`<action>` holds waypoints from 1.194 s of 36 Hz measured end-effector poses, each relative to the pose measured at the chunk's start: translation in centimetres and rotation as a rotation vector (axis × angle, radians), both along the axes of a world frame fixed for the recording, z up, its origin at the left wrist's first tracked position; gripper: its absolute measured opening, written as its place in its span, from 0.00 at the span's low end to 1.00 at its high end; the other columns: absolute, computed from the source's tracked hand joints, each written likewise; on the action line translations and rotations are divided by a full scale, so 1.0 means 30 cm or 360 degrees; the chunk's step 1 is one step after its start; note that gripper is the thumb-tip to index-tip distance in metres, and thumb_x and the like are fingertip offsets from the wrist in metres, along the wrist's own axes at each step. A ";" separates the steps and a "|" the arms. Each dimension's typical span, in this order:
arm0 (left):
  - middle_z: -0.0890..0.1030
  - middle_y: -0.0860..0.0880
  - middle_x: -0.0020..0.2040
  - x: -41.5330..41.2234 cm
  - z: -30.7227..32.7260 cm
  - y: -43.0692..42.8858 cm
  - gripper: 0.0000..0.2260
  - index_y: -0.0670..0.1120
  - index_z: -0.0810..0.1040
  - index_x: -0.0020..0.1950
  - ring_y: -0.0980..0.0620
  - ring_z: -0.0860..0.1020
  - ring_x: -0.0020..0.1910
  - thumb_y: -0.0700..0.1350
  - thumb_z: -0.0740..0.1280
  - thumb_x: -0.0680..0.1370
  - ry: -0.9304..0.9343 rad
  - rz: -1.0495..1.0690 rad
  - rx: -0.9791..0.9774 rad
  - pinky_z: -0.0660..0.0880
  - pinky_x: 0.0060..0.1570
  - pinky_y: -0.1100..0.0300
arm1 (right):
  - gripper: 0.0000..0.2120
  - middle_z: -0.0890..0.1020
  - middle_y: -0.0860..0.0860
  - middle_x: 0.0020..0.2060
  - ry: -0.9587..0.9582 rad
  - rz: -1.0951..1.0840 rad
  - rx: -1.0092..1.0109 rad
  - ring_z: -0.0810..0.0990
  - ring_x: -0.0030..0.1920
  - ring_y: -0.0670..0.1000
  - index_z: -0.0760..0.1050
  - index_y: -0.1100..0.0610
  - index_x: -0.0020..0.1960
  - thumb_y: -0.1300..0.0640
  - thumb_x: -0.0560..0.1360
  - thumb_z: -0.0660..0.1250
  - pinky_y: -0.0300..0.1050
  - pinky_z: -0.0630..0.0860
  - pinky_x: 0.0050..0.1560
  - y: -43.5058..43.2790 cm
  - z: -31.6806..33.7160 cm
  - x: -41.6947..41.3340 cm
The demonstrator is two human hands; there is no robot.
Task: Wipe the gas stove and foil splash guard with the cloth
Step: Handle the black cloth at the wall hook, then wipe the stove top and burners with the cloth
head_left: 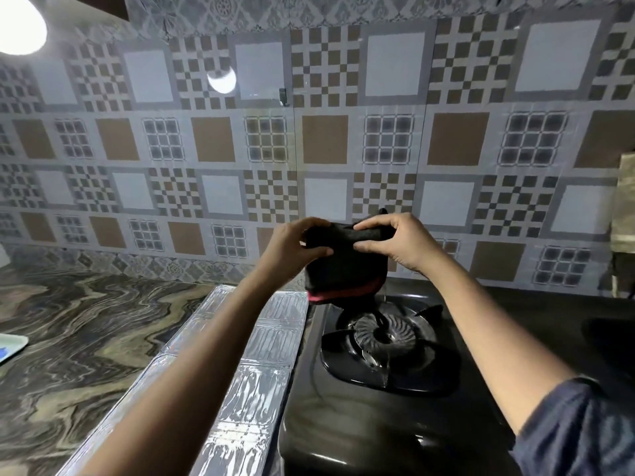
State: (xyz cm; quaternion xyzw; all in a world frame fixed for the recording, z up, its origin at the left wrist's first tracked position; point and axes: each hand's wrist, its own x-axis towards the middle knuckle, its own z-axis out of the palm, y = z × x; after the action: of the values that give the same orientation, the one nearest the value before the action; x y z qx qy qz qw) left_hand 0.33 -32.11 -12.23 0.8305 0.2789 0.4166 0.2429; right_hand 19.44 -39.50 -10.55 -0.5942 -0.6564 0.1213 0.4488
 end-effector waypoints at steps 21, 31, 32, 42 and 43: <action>0.80 0.47 0.50 0.114 -0.095 0.264 0.15 0.43 0.78 0.59 0.52 0.78 0.47 0.40 0.70 0.73 -0.0145 0.0194 -0.0030 0.77 0.50 0.60 | 0.10 0.79 0.55 0.51 -0.0005 -0.0369 0.0014 0.75 0.52 0.50 0.81 0.56 0.50 0.57 0.69 0.72 0.45 0.72 0.56 0.275 -0.063 0.044; 0.80 0.46 0.45 0.131 -0.287 0.238 0.13 0.41 0.76 0.61 0.55 0.78 0.44 0.40 0.66 0.77 -0.0127 0.0285 -0.0494 0.75 0.43 0.72 | 0.09 0.80 0.58 0.48 -0.0143 -0.0641 0.0116 0.76 0.51 0.54 0.80 0.61 0.48 0.58 0.70 0.72 0.38 0.67 0.50 0.360 -0.096 0.134; 0.81 0.46 0.47 0.120 -0.319 0.228 0.13 0.41 0.76 0.61 0.54 0.78 0.45 0.41 0.66 0.77 -0.0087 0.0307 -0.0543 0.74 0.42 0.73 | 0.10 0.79 0.59 0.48 -0.0185 -0.0656 0.0128 0.76 0.51 0.55 0.80 0.62 0.48 0.59 0.70 0.72 0.37 0.66 0.49 0.371 -0.108 0.133; 0.79 0.48 0.55 0.049 -0.494 0.144 0.15 0.41 0.75 0.63 0.55 0.76 0.51 0.44 0.65 0.78 0.0070 0.0384 -0.0955 0.71 0.41 0.72 | 0.09 0.74 0.54 0.44 -0.0534 -0.0101 -0.0439 0.74 0.51 0.56 0.80 0.59 0.47 0.55 0.71 0.72 0.41 0.65 0.49 0.419 -0.338 0.073; 0.79 0.48 0.55 0.048 -0.497 0.139 0.15 0.41 0.75 0.63 0.55 0.76 0.51 0.44 0.65 0.78 0.0063 0.0372 -0.0974 0.70 0.41 0.74 | 0.09 0.74 0.54 0.45 -0.0534 -0.0055 -0.0482 0.73 0.52 0.56 0.80 0.58 0.48 0.54 0.70 0.72 0.42 0.66 0.50 0.418 -0.342 0.073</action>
State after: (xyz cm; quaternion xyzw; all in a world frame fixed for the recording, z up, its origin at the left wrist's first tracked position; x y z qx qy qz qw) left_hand 1.78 -27.93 -27.14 0.6892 0.4891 0.3224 0.4264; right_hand 21.62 -26.95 -20.82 -0.6778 -0.6859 0.1101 0.2410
